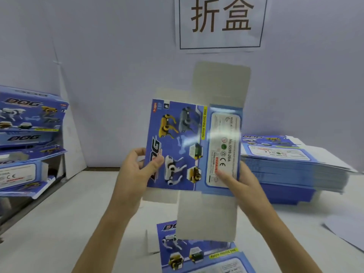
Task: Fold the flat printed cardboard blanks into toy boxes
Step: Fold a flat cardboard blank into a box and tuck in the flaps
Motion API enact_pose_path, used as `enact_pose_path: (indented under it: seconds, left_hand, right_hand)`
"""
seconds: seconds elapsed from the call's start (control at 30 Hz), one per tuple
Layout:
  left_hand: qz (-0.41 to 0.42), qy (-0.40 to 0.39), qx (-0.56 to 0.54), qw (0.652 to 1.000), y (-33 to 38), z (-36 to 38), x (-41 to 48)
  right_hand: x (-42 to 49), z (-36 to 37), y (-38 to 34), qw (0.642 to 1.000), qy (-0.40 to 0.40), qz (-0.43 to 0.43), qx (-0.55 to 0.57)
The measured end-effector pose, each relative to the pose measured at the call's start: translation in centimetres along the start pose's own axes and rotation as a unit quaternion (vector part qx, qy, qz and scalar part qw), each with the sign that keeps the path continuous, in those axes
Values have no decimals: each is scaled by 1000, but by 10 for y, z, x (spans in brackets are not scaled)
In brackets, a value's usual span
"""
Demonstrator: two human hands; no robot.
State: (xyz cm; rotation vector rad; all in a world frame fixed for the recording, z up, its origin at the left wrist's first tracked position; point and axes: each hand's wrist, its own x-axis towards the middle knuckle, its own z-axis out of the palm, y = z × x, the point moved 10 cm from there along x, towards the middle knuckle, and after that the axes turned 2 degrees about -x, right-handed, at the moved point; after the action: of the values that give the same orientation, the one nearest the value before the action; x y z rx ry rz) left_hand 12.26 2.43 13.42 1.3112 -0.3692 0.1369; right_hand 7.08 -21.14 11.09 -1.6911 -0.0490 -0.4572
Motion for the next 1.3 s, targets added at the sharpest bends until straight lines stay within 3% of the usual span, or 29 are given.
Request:
enact_pose_path:
  seconds: [0.1,0.17,0.3,0.4,0.47,0.6,0.67,0.83,0.93,1.03,1.17,1.3]
  left_hand:
    - [-57,-118,-116,985,-8,24,-9]
    - [-86,-168,-130,973,-13,35,-17]
    - [-80,-184,-69,977,-24,51,-20]
    - [-58,-175,-24,982,-21,51,-19]
    - [-55,-193,9,979,-21,53,-21]
    - [-48,-255,-64,964,-16,72,-34]
    - [-44,-295,-43,953,-17,95,-49]
    - [11,-252,38,967,-22,109,-49]
    - [-4,-240,54,969,-28,100,-45]
    - [-1,-217,100,971,-33,96,-42]
    - [10,-203,113,973,-18,83,-35]
    - [8,-187,54,981,5,65,-30]
  right_hand:
    - [0,-21,-5,987,71,-6,143]
    - [-1,-31,-10,984,95,-28,146]
    - [-9,-10,-31,983,51,-119,-131]
    - [-16,18,-33,919,-4,-181,-349]
    - [-20,27,-38,886,-11,-207,-415]
    - [-26,30,-50,895,-15,-247,-372]
    - [-28,37,-48,906,-36,-244,-345]
    - [-29,40,-45,925,-39,-238,-295]
    - [-26,38,-44,903,-41,-223,-364]
    - [-34,47,-53,887,-34,-267,-376]
    - [-34,13,-72,885,75,-302,-346]
    - [-40,-13,-81,840,174,-371,-356]
